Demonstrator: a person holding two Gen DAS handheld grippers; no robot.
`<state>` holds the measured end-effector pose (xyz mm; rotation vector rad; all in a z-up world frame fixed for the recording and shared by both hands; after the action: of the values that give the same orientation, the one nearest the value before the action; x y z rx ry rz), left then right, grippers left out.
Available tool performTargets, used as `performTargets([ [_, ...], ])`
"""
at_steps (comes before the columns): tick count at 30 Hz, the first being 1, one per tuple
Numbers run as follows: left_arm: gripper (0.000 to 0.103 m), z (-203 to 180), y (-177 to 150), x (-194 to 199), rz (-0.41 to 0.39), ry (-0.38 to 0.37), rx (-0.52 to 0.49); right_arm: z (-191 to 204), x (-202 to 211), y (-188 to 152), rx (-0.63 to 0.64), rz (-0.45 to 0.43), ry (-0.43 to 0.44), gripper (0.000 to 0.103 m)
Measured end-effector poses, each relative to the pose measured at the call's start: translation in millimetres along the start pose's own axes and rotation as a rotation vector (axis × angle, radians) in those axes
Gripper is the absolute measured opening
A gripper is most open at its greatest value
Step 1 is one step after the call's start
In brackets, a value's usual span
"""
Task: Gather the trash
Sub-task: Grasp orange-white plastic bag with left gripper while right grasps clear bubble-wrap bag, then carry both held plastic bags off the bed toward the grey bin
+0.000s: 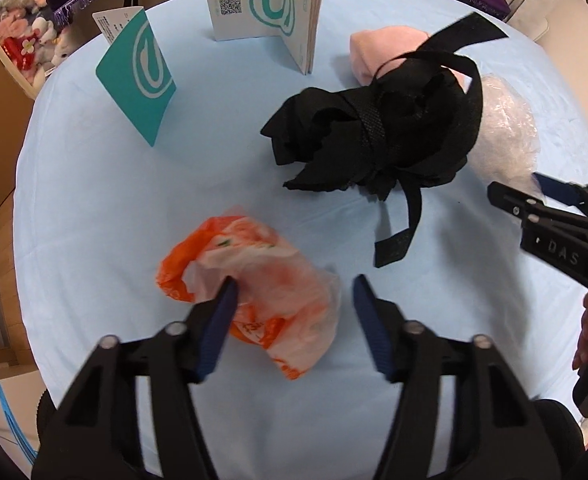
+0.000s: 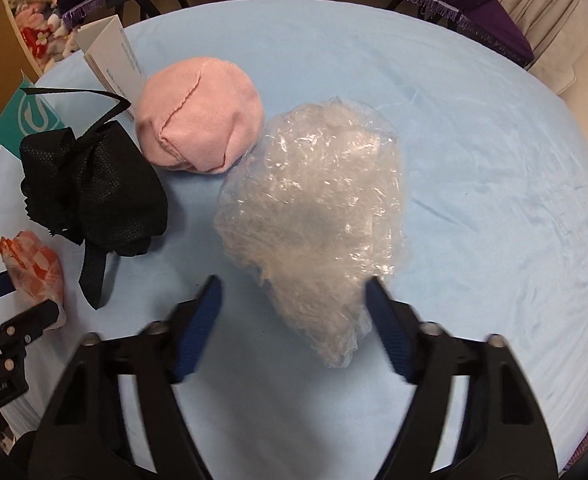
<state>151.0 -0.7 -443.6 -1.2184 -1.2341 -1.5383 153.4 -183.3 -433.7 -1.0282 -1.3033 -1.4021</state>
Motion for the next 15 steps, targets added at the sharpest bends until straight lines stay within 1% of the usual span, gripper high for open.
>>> performTargets([
  [1,0.045,1,1,0,0.004,-0.008,0.005,-1,-1,0,-0.007,-0.015,0.01,0.04],
  [2,0.039,3,1,1,0.006,-0.019,0.01,-2,-1,-1,-0.011,-0.014,0.019,0.033],
  [3,0.036,3,1,1,0.011,-0.034,0.013,-3,0,-1,-0.011,-0.018,0.026,0.024],
  [4,0.032,4,2,2,0.012,-0.036,0.014,-4,1,-1,-0.01,-0.018,0.035,0.021],
  [6,0.029,3,3,5,0.008,-0.034,0.007,-7,6,-2,-0.01,-0.026,0.046,0.012],
  [9,0.021,1,2,11,0.006,-0.039,0.003,-6,16,-2,-0.008,-0.045,0.058,0.009],
  [11,0.018,1,1,17,0.004,-0.054,0.011,-4,26,-4,-0.01,-0.071,0.054,0.008],
  [15,0.016,2,0,32,-0.011,-0.06,0.003,-5,49,-7,-0.015,-0.087,0.058,0.008],
])
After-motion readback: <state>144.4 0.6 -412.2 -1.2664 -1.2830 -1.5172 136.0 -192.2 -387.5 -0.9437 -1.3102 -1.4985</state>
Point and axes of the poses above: each gripper's, at about its wrist camera, not at the fingertips, and x roughly against the way its jaws point, z to its left, y to its top, the point moved 8 cm from there along -x, roughly the way its jaws point, and after that the axes turned 10 degrees about y, right-handed, at the moved point
